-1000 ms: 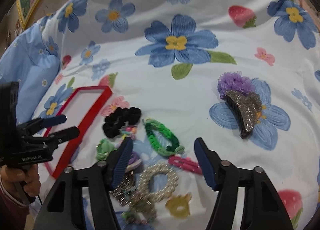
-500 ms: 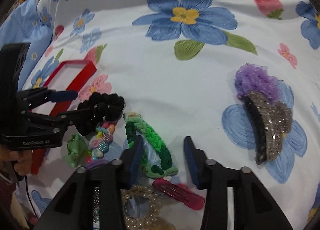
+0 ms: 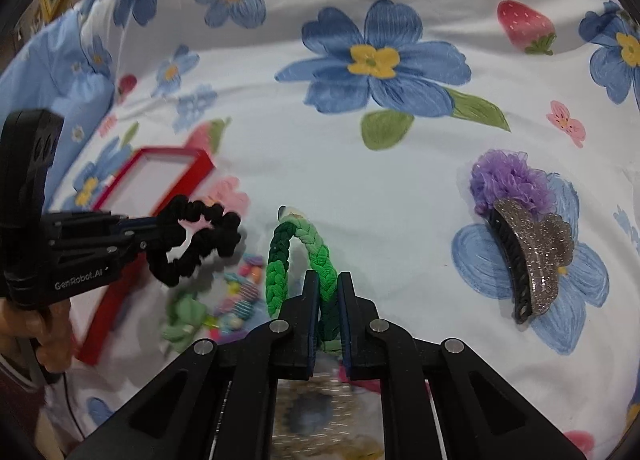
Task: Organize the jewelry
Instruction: 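Carry both items into the red tray and open both tools to release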
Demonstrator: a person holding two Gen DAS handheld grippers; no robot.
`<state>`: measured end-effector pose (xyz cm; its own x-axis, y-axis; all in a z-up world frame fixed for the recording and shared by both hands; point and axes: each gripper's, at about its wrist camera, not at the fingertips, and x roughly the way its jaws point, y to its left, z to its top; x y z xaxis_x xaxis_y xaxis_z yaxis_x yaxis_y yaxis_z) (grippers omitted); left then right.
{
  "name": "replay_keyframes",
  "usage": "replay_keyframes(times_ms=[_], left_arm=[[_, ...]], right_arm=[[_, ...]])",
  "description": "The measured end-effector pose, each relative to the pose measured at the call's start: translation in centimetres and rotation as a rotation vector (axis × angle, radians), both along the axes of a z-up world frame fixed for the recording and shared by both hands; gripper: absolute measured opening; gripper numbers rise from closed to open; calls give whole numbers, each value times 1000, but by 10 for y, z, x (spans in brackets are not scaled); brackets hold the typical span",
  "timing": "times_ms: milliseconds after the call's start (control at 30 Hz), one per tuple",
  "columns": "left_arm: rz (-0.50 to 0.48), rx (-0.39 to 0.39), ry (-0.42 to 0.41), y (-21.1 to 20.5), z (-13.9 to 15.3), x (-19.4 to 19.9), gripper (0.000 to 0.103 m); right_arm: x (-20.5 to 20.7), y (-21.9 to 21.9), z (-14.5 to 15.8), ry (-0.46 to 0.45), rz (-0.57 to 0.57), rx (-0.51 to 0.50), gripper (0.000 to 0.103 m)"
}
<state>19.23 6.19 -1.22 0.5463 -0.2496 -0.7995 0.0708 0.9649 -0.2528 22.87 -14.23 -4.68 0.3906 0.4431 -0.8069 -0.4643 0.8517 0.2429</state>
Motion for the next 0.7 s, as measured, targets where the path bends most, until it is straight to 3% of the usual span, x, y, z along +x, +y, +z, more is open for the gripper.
replay_keyframes(times_ms=[233,700], left_arm=[[90,-67,-43,44,20,-28,10],[233,-41,-59,115,17,-53,10]], right_arm=[[-17,34,15,-14,53,49,9],[-32,106,26,-13,151,100,9]])
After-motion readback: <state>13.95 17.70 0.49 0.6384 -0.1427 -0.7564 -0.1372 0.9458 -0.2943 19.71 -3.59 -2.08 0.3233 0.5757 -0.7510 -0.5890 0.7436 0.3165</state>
